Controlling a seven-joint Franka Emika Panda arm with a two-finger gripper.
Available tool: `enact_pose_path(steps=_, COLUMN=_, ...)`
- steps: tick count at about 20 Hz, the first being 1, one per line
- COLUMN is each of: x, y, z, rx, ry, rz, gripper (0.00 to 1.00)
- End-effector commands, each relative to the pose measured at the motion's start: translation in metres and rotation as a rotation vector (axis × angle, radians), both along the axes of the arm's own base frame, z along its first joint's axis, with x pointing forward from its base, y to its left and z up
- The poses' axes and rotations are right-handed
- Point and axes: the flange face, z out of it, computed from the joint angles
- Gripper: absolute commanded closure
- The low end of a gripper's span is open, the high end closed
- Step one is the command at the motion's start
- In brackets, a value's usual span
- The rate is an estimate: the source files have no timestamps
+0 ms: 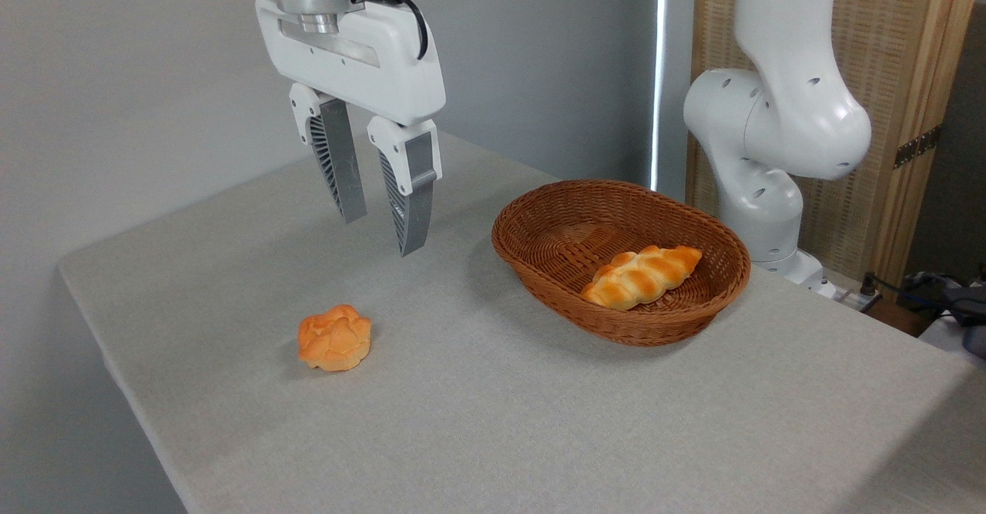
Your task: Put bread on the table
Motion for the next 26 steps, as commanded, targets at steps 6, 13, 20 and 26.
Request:
enact_pose_path(steps=6, x=0.002, y=0.01, z=-0.004, rx=-0.015, ry=0.013, rz=-0.003, gripper=0.0)
enact_pose_path(steps=13, x=0.003, y=0.01, z=-0.007, rx=-0.014, ry=0.018, rz=-0.004, gripper=0.0)
enact_pose_path(steps=20, x=0.002, y=0.01, z=-0.007, rx=-0.011, ry=0.018, rz=-0.004, gripper=0.0)
enact_pose_path(steps=26, x=-0.005, y=0.011, z=-0.01, rx=-0.01, ry=0.014, rz=-0.017, gripper=0.0)
